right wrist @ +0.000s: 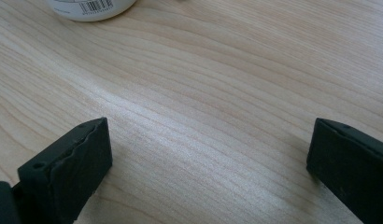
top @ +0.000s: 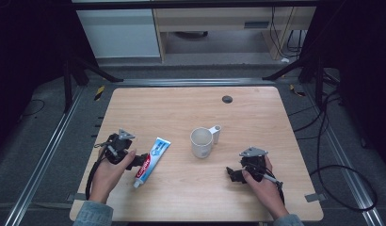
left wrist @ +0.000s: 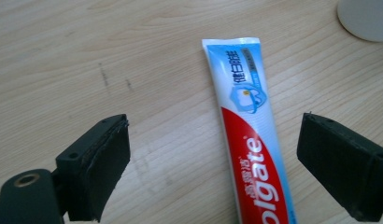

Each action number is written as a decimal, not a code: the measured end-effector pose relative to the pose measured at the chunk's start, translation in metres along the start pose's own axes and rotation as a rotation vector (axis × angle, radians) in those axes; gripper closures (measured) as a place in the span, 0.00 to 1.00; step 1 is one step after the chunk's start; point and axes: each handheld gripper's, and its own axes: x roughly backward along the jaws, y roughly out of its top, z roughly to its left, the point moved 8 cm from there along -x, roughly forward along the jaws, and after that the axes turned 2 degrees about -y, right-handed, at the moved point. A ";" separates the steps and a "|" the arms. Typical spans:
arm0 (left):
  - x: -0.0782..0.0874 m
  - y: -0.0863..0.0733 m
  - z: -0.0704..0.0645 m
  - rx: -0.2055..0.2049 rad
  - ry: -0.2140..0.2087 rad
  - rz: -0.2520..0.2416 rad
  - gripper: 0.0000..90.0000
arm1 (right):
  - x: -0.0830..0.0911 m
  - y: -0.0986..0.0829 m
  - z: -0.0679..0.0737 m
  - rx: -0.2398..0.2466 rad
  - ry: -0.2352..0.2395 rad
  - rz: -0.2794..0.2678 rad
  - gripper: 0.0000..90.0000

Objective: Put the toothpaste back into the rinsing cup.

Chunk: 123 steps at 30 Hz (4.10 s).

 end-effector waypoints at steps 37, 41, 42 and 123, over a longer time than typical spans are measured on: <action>-0.085 0.013 -0.020 -0.027 -0.052 0.410 0.36 | 0.000 0.000 0.000 0.000 0.000 0.000 0.00; -0.086 0.016 -0.020 -0.012 -0.076 0.410 0.40 | 0.000 0.000 0.000 0.000 0.000 0.000 0.00; -0.087 0.016 -0.020 -0.015 -0.074 0.412 0.41 | 0.000 0.000 0.000 0.001 0.000 0.000 0.00; 0.007 0.112 -0.042 -0.105 -0.048 0.015 0.80 | 0.000 0.000 0.000 0.001 0.000 0.001 0.00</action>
